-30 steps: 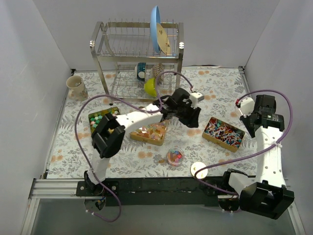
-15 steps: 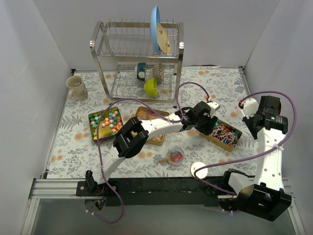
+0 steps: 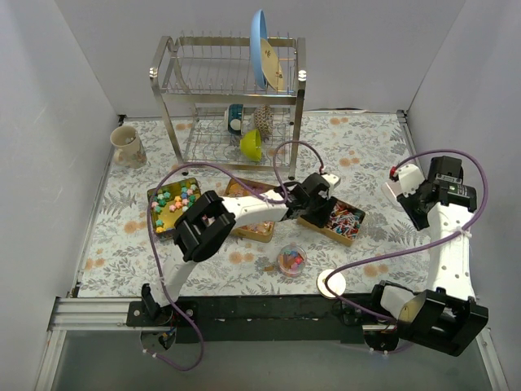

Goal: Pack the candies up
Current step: Move the storage box to the center of the board, then adjust the storage box at the center of the board, then scoop the fake candies from the storage box, then place the fake candies in the packing bottle.

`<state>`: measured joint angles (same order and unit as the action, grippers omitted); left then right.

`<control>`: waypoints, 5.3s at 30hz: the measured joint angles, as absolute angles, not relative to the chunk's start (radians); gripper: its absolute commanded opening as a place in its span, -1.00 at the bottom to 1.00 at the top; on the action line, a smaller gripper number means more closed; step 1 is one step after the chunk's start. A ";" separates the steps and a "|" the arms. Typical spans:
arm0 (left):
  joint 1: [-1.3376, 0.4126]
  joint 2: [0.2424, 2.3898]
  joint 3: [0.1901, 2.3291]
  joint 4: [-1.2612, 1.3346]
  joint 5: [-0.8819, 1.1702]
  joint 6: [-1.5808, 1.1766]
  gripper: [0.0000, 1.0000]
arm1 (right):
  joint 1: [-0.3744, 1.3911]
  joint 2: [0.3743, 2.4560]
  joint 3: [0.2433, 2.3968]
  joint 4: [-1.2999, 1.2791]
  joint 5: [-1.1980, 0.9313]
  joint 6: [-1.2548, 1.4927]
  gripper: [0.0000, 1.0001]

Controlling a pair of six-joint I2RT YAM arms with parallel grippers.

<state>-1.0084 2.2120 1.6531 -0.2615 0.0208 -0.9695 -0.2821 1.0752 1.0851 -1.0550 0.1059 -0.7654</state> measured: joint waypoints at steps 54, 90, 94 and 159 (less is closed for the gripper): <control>-0.715 1.844 1.187 -0.232 0.250 -1.011 -0.99 | 0.580 1.562 1.289 -1.282 0.695 -1.137 -0.97; -0.509 1.473 0.957 -0.266 0.256 -1.018 -0.85 | 0.701 1.944 1.498 -1.282 0.345 -0.781 -0.97; -0.489 1.450 0.958 -0.279 0.259 -1.008 -0.68 | 0.676 1.931 1.485 -1.266 0.279 -0.785 -0.97; -0.321 1.419 1.009 -0.311 0.384 -0.871 -0.31 | 0.561 1.191 1.029 -1.188 0.103 -1.210 -0.97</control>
